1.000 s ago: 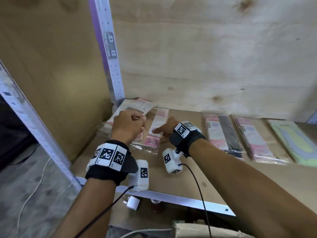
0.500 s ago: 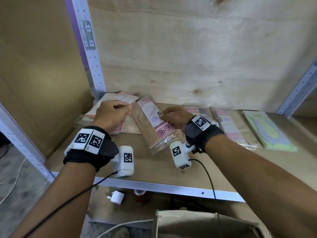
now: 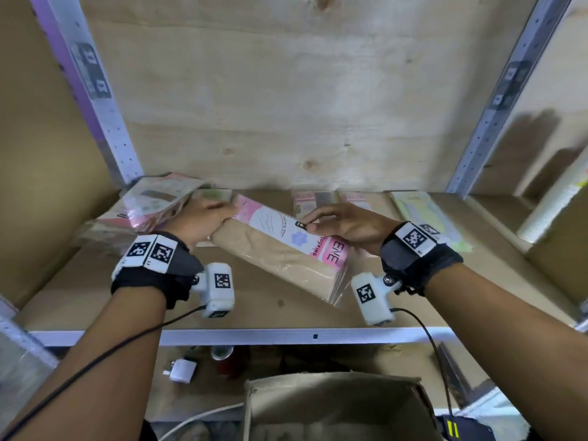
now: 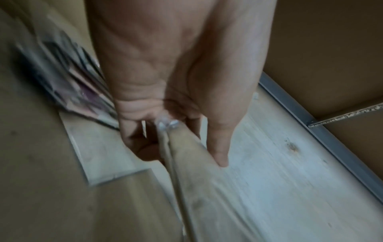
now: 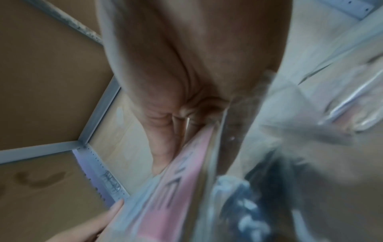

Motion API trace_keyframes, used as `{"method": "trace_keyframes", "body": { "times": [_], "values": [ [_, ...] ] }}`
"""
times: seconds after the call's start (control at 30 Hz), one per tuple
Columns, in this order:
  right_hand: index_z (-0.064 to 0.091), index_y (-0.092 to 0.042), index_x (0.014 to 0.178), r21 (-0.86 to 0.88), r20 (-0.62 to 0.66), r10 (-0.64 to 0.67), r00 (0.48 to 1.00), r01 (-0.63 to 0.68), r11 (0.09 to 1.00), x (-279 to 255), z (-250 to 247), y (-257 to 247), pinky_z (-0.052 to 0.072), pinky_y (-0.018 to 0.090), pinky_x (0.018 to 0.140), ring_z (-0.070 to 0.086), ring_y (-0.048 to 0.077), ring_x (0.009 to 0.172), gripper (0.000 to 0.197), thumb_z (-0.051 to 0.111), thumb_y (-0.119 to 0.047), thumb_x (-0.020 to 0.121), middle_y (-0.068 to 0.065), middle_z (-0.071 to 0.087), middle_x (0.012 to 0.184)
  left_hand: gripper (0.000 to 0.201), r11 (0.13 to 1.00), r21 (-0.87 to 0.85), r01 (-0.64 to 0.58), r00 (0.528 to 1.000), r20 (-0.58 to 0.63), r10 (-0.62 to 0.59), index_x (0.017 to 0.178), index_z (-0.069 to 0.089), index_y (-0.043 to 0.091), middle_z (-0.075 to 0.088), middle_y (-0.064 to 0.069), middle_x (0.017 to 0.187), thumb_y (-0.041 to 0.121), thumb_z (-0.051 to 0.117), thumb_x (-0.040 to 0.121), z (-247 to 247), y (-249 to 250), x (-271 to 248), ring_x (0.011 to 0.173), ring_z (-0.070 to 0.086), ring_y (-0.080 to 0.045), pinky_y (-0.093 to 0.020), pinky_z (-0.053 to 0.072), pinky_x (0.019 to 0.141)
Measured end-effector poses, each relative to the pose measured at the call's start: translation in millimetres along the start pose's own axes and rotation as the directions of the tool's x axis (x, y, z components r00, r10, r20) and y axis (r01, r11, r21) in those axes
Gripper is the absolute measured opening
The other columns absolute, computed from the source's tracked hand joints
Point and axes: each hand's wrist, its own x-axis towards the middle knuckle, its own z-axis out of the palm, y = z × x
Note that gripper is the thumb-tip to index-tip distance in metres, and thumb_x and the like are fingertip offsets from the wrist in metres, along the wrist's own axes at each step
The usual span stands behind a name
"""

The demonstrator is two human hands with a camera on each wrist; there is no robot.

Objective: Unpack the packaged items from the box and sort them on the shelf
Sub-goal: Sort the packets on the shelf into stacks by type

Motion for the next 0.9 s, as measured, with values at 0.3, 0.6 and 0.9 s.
{"method": "trace_keyframes", "body": {
  "times": [0.3,0.6,0.9],
  "values": [
    [0.070,-0.009,0.112,0.262,-0.110,0.096,0.989,-0.065,0.963,-20,-39,38,0.057,0.024,0.051,0.070,0.017,0.064,0.037,0.081,-0.027,0.080,0.011,0.077,0.092,0.023,0.944,-0.316,0.091,0.994,-0.027,-0.105,0.089,0.074,0.018,0.078,-0.001,0.082,0.040,0.072,0.088,21,7,4,0.062,0.071,-0.013,-0.027,0.052,0.065],
    [0.070,-0.011,0.118,0.678,-0.199,0.083,0.977,0.076,0.731,-21,-50,41,0.063,0.029,0.074,0.075,0.023,0.089,0.030,0.070,-0.023,0.090,0.006,0.076,0.107,0.016,0.856,-0.501,0.129,0.979,-0.072,-0.190,0.089,0.068,0.015,0.072,-0.002,0.084,0.022,0.058,0.099,55,14,11,0.054,0.069,-0.008,-0.017,0.048,0.043],
    [0.067,-0.006,0.115,0.685,-0.362,0.068,0.930,0.216,0.696,-9,-48,40,0.062,0.030,0.076,0.073,0.029,0.098,0.023,0.065,-0.015,0.094,0.010,0.073,0.100,0.009,0.722,-0.638,0.267,0.963,0.168,-0.209,0.104,0.058,0.000,0.072,-0.015,0.093,-0.002,0.053,0.096,105,30,-3,0.080,0.072,-0.021,-0.029,0.060,0.061]
  ]
}}
